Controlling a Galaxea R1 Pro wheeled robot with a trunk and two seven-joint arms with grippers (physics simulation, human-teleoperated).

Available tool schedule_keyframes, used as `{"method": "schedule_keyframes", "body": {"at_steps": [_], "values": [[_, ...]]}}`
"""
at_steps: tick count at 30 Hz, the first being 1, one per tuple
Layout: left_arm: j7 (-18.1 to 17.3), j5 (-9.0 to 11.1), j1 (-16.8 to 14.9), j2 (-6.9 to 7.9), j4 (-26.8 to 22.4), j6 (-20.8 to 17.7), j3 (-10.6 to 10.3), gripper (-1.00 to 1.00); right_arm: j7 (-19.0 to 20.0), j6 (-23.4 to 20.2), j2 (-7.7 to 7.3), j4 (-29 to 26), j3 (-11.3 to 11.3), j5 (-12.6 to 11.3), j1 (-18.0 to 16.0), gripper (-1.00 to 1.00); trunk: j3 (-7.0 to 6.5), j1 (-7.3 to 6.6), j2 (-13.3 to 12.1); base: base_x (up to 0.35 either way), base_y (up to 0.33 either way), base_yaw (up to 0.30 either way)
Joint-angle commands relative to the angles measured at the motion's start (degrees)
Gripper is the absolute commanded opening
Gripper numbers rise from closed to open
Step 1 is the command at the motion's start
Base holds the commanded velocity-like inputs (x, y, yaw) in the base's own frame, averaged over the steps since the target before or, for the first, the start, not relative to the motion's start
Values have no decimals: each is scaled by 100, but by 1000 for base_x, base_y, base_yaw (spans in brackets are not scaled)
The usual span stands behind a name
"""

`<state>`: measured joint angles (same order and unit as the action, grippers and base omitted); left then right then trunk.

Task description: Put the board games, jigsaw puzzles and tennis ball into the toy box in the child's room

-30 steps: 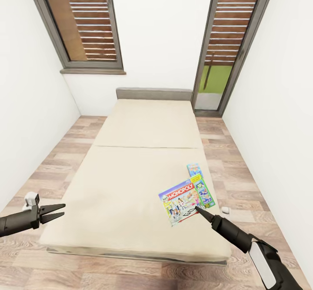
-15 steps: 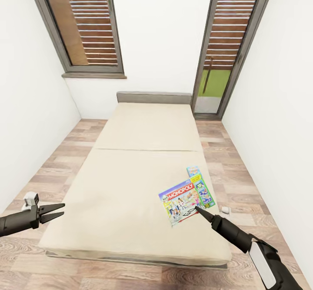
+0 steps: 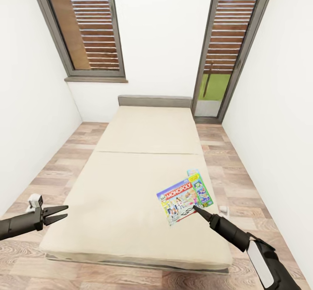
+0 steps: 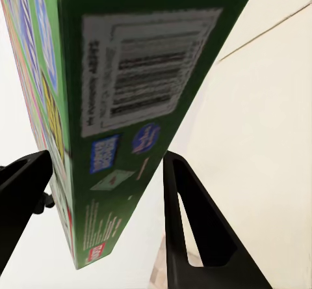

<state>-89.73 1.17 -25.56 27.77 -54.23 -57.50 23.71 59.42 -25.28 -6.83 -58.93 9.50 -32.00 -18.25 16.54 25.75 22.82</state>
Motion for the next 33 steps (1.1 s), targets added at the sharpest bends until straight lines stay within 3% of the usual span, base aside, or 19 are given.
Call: {"method": "schedule_keyframes", "body": {"at_steps": [1, 12, 33], "values": [[-27, -11, 0, -2, 3, -57, -3, 100, 1, -48, -3, -10, 0, -31, -3, -100, 0, 3, 10, 0, 0, 59], [-27, -18, 86, -35, 50, -55, -10, 100, -18, -90, -48, -500, 8, -33, 221, -100, -105, 3, 10, 0, 0, 62], [-27, -4, 156, -45, 53, -59, -10, 100, -16, -95, -65, -542, 41, -32, 243, -100, -305, 3, 10, 0, 0, 62]]}}
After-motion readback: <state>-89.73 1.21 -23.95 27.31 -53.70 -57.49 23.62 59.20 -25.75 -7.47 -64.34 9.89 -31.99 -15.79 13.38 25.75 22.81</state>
